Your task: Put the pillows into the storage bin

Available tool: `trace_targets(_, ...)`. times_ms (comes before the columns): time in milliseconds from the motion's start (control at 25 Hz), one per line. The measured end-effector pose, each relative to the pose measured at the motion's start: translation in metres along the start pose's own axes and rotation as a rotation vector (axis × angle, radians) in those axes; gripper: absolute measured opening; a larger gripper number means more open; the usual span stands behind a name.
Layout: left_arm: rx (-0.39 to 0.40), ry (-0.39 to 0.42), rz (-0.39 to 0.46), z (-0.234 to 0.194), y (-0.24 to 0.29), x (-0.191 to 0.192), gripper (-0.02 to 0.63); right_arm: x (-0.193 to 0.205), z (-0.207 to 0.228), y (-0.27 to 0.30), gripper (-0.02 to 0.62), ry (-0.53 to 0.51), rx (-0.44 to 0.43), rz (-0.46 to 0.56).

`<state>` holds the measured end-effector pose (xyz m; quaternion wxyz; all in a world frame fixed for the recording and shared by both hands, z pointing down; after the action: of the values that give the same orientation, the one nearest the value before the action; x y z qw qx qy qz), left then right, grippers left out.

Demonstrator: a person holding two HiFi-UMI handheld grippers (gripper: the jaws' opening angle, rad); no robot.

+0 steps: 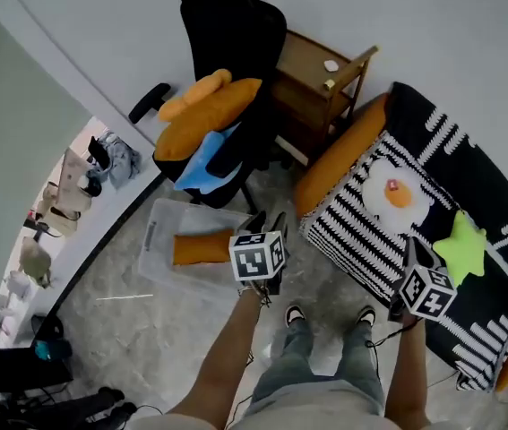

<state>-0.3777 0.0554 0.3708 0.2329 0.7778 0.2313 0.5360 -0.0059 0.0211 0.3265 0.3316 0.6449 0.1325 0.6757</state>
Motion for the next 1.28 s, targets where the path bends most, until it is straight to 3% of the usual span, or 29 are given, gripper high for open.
trace_targets(440,0.241,0.198,-0.101,0.202,0.082,0.004,0.181,0.014,0.175,-0.068,0.002,0.191,0.233,0.047)
trace_targets(760,0.38,0.318,-0.226,0.33,0.137,0.055,0.181,0.059,0.283,-0.106,0.002,0.307,0.362,0.014)
trace_targets(960,0.418,0.352,-0.316,0.386,0.169,0.11,0.181,0.097,0.334,-0.113,0.002,0.363,0.389,-0.042)
trace_targets(1280,0.44,0.437,-0.436,0.432,0.217,0.185,0.181,0.152,0.399,-0.104,0.002,0.431,0.413,-0.109)
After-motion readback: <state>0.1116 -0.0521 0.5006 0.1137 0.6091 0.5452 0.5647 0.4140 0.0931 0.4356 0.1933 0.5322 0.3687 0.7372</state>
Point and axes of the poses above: the fingertips, and each gripper's own axes: y forward along the fingers, z to its right, x out of its underside, the point moved 10 cm from there along -y, backward along the fingers, and after that the axes turned 1 degree about -z, right-handed, at the moved point
